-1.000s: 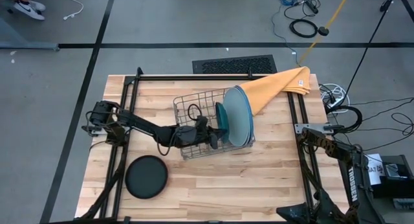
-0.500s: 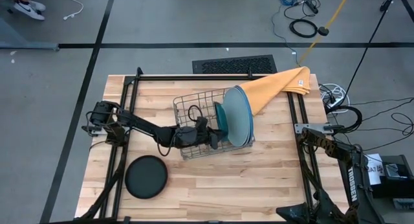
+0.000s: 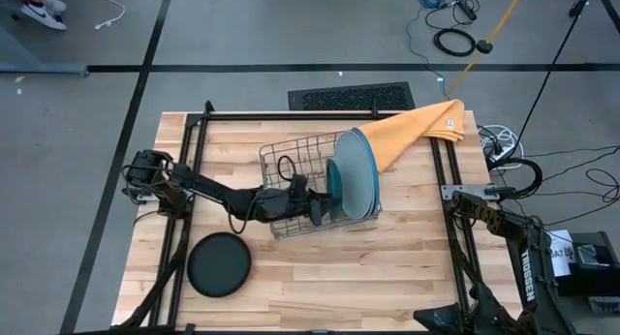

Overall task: Sort dishes
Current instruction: Put the dark green plate into the green dish rack

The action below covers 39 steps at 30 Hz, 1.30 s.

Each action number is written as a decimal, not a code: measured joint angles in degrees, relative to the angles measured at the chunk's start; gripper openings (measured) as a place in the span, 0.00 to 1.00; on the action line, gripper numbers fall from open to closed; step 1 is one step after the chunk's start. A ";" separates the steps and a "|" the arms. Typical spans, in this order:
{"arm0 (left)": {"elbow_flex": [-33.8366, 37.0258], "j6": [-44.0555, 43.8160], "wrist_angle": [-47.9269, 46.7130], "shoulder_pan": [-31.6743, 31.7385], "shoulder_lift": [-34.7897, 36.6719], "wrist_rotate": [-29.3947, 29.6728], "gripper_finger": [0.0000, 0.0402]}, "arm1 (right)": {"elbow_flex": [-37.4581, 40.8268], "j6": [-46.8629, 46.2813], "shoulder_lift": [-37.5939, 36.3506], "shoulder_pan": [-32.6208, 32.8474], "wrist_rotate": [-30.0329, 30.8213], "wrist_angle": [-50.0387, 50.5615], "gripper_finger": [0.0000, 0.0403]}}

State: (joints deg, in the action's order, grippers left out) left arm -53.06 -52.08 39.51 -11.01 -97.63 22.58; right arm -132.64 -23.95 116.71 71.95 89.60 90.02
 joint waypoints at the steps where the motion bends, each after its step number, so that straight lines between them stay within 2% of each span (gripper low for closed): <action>1: 0.00 0.25 0.01 0.00 0.11 -0.01 0.40 | 0.00 0.00 0.00 -0.01 0.00 0.00 0.00; 7: 0.00 -0.02 -3.28 -0.08 0.09 0.25 0.40 | 0.00 -0.01 0.00 0.01 -0.04 0.00 0.00; 12: 0.00 0.40 -3.11 -0.26 0.09 3.75 0.40 | 0.00 -0.01 0.00 0.01 -0.07 0.00 0.00; 29: -0.47 0.44 -2.70 -0.43 0.09 1.46 0.40 | 0.00 -0.01 0.00 -0.01 -0.09 0.00 0.00; 33: -1.99 1.66 -2.81 -0.54 0.09 1.85 0.44 | 0.00 -0.01 0.00 -0.01 -0.08 0.00 0.00; 35: -3.14 2.03 -4.72 -0.54 0.09 2.66 0.47 | 0.00 -0.01 0.00 -0.01 -0.08 0.00 0.00; 39: -6.33 2.04 -15.38 -0.56 0.01 5.51 0.53 | -0.01 -0.01 0.00 -0.01 -0.07 0.00 0.00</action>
State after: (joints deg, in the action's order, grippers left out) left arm -59.39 -50.04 24.13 -11.57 -97.62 28.09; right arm -132.64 -23.97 116.71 71.94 89.53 90.02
